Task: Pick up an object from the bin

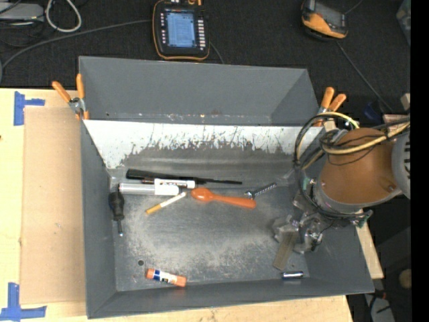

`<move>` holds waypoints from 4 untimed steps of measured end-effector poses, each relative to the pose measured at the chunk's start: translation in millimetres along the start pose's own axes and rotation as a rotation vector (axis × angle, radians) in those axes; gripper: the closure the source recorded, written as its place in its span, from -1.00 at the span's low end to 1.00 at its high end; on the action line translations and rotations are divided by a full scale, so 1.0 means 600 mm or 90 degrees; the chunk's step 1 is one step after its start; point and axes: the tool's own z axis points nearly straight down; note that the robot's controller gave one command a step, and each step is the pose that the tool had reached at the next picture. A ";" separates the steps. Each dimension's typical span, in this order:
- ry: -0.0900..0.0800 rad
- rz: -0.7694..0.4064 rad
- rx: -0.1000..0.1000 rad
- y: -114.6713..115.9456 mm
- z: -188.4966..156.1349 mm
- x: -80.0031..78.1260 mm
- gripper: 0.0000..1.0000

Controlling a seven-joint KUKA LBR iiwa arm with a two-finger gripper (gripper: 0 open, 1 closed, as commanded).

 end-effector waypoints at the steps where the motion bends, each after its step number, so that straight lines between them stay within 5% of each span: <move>1: 0.001 0.001 -0.002 0.003 -0.036 0.000 1.00; 4: 0.000 0.003 -0.003 0.005 -0.110 -0.002 1.00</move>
Offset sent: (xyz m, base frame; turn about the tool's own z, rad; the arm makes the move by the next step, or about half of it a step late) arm -0.0016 0.0006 0.0480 0.0007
